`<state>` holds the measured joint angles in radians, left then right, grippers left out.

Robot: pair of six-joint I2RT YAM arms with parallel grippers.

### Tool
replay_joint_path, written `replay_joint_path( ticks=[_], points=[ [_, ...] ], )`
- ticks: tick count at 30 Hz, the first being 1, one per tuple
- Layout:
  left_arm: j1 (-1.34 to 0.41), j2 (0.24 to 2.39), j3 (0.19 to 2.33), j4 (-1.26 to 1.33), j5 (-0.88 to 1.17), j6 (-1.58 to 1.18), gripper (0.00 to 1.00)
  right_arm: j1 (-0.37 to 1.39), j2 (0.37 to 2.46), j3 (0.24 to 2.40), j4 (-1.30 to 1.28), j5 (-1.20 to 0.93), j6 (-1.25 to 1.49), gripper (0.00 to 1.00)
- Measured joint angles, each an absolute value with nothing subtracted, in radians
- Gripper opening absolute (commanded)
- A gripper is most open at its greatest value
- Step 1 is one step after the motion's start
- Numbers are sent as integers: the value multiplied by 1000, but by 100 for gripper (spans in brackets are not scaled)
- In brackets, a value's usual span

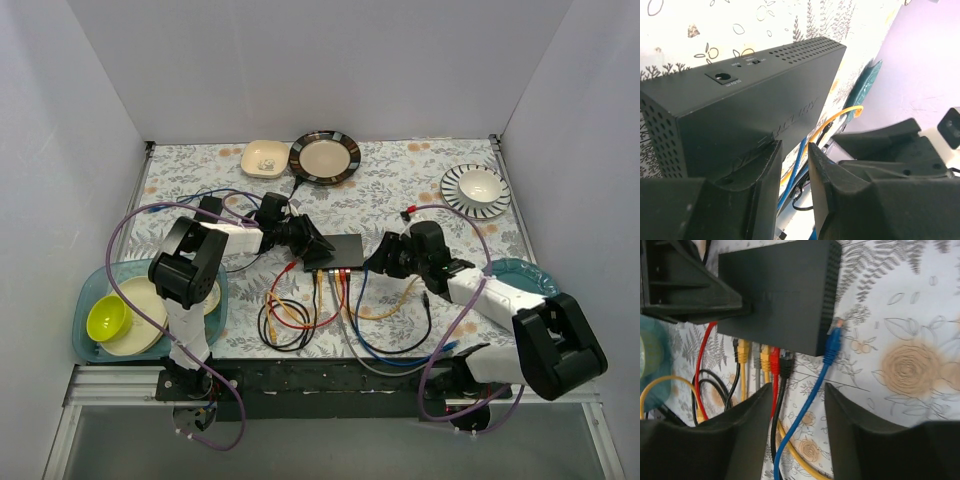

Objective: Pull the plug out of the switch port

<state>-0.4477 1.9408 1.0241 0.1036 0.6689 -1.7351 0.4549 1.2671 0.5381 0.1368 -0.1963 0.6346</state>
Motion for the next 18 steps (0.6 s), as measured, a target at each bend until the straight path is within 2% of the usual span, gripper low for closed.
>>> replay_joint_path(
  ticks=[3,6,15,18],
  points=[
    [-448,1941,1029,89,669,-1730,27,501,1338,545,192,-239,653,33],
    [-448,1941,1030,80,670,-1725,27,553,1426,563,224,-265,668,34],
    [-447,1943,1039,60,673,-1714,27,579,1560,569,329,-293,767,51],
    [-447,1943,1039,57,674,-1708,27,578,1571,569,362,-278,812,52]
  ],
)
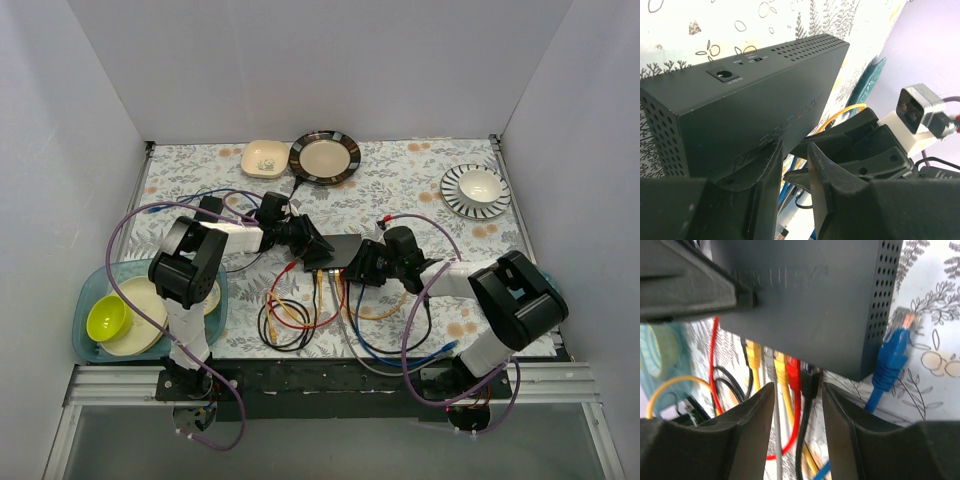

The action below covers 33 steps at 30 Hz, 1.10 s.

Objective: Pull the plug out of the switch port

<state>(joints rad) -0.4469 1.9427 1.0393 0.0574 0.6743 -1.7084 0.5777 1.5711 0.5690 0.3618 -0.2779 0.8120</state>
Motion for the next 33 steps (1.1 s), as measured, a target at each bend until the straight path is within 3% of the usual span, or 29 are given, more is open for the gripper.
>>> replay_joint_path(
  ticks=[17,29,33],
  points=[
    [-440,1943,1039,54,685,-1698,26,532,1644,474,638,-237,1079,39],
    [-440,1943,1029,57,696,-1698,25,521,1684,460,706,-241,1157,34],
    [-439,1943,1027,58,697,-1695,23,521,1696,460,721,-246,1181,27]
  ],
)
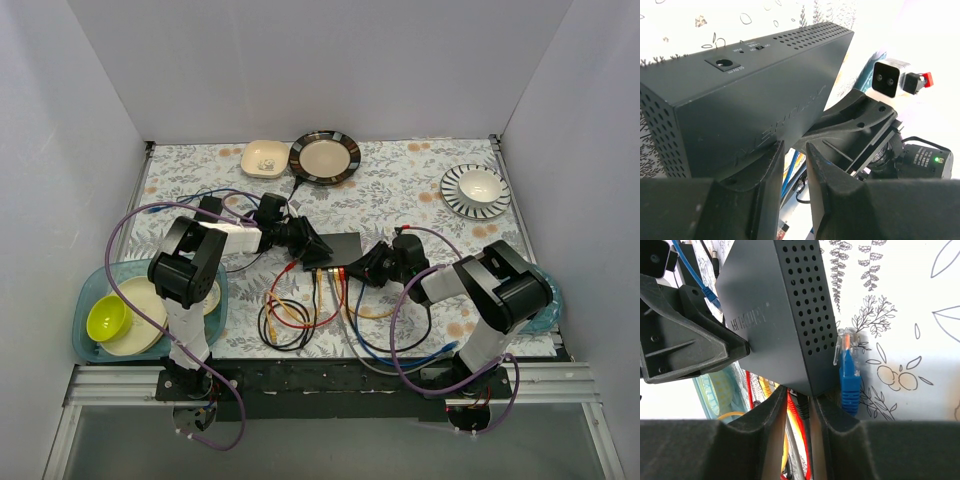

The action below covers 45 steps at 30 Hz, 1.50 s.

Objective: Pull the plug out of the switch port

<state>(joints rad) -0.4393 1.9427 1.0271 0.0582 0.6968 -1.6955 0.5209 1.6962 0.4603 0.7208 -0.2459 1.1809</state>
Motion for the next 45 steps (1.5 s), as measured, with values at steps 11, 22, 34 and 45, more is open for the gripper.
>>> replay_joint_path(
  ticks=[11,22,34,45],
  points=[
    [-440,1939,992,89,748,-1700,20,519,1711,447,766,-254,1194,4],
    [-505,1961,949,191,843,-1765,18,516,1724,449,786,-294,1089,1],
    [-513,1984,957,244,836,-1789,18,511,1621,395,679,-329,989,1],
    [-491,1975,998,182,785,-1775,29,421,1256,363,190,-131,786,40]
  ],
)
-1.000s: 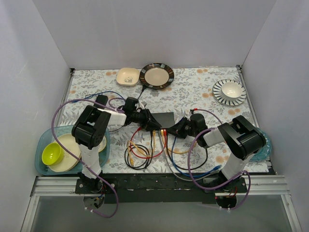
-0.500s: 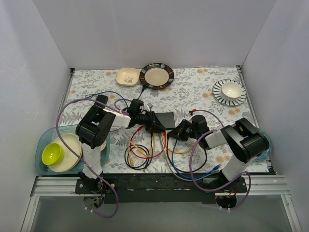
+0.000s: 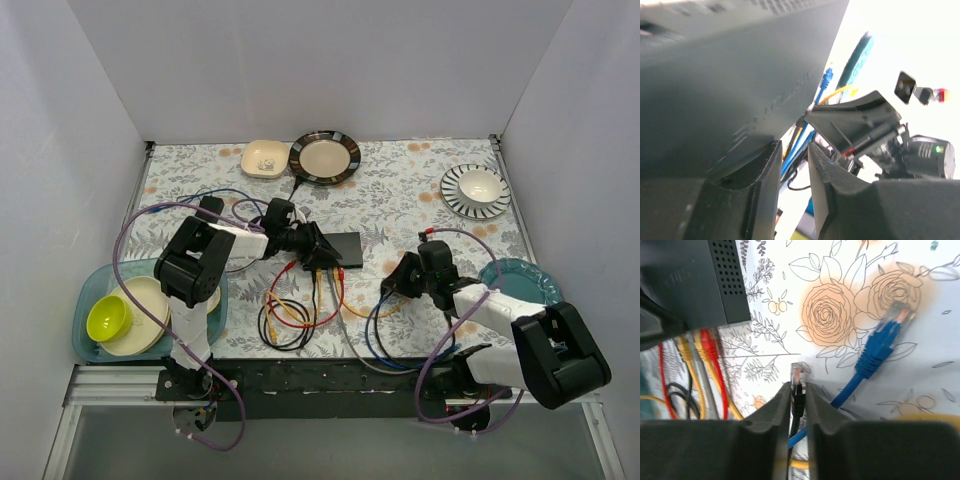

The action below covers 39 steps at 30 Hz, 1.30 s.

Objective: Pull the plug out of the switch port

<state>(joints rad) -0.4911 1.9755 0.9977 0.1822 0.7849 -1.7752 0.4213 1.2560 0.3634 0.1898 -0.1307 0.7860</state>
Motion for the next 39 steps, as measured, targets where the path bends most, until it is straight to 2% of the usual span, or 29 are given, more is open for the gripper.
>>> replay_joint_path(
  ticks=[2,5,9,15,21,31,39],
  points=[
    [-476,1965,998,169,769,-1771,30,422,1219,382,127,-107,751,49],
    [-451,1952,998,155,744,-1766,31,434,1170,422,81,-84,723,53],
    [-420,1939,998,134,719,-1751,31,480,1188,541,70,-83,694,53],
    [-407,1938,1000,119,717,-1733,31,581,1403,682,147,-152,681,50],
    [-407,1937,1000,114,721,-1724,31,624,1573,669,184,-216,731,51],
    [-406,1937,996,109,727,-1705,30,620,1649,660,347,-228,877,49],
    [-401,1937,996,102,737,-1698,30,585,1684,599,501,-234,1039,43]
  ],
)
